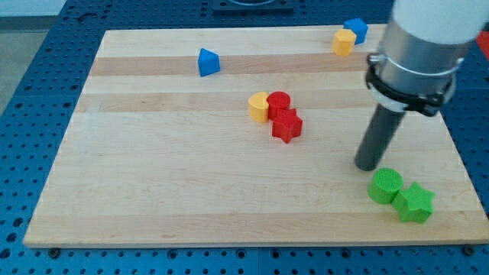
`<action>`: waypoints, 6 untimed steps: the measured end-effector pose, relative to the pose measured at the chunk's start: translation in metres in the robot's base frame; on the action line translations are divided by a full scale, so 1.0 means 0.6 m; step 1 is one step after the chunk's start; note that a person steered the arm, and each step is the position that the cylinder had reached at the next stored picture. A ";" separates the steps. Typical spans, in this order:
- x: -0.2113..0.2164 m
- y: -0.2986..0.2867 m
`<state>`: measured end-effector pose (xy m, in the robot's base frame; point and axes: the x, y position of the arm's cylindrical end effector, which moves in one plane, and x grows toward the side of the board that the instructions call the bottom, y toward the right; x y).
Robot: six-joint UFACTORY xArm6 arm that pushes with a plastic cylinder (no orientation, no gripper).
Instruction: Nudge red star and red circle along with yellow heart a bit left
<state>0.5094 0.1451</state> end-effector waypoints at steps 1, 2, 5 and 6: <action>-0.049 -0.047; -0.122 -0.089; -0.126 -0.207; -0.082 -0.208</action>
